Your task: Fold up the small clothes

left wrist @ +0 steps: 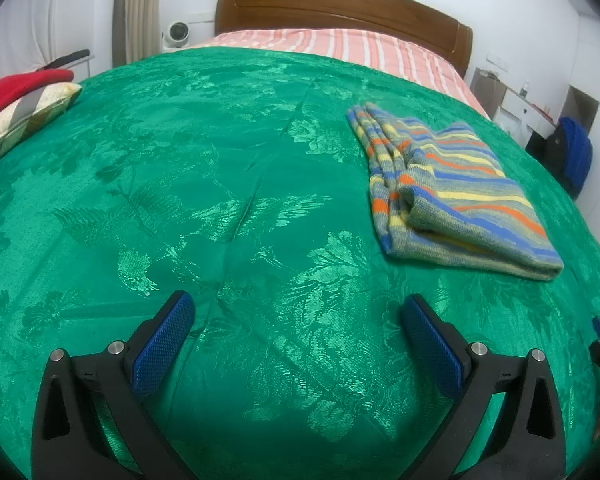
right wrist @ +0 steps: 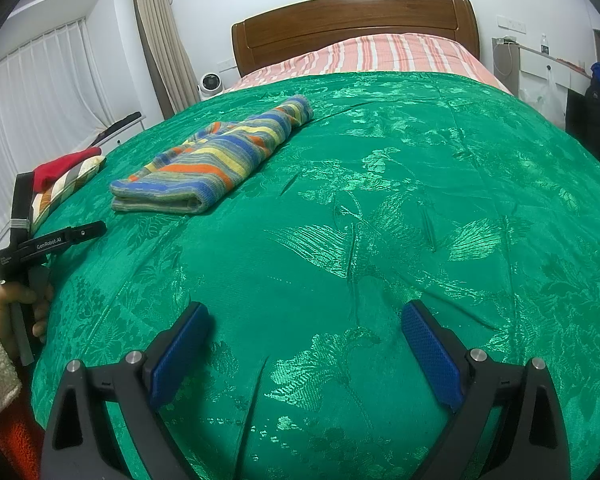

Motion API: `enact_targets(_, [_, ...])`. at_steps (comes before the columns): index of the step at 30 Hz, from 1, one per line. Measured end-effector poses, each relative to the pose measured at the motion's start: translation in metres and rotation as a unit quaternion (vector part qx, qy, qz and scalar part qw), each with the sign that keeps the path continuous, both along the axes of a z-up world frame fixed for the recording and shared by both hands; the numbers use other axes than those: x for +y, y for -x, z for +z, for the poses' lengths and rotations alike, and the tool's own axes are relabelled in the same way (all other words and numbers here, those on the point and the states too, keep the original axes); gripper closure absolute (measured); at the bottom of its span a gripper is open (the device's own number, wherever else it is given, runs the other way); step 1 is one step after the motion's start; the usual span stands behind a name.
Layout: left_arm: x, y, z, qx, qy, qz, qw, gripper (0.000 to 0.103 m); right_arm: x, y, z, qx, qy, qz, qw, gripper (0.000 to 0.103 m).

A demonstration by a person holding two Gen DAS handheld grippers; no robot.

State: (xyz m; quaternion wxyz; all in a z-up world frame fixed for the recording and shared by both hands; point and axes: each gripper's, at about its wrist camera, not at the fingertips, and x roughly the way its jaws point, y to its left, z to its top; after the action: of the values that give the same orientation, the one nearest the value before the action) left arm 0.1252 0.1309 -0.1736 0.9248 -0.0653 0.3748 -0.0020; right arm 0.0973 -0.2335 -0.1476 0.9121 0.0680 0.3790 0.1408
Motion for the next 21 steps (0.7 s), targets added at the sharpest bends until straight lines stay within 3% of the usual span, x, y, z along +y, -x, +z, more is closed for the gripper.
enact_targets(13, [0.0,-0.001,-0.001,0.001,0.0,0.0,1.0,0.0,0.0,0.0,0.0,0.0,-0.001,0.0,1.0,0.006])
enact_targets(16, [0.0,-0.002,0.005,0.022,0.003,-0.012,0.9997,0.0,0.0,0.0,0.0,0.002,0.0,-0.001,1.0,0.006])
enact_targets(19, [0.015,0.0,0.028,0.024,0.073,-0.057,0.9954,0.001,0.002,-0.002,0.009,0.03,0.012,-0.003,0.999,0.007])
enact_targets(21, [0.028,-0.007,0.05,0.002,0.131,-0.068,0.9891,0.001,-0.003,-0.003,0.02,0.041,-0.029,0.007,0.999,0.007])
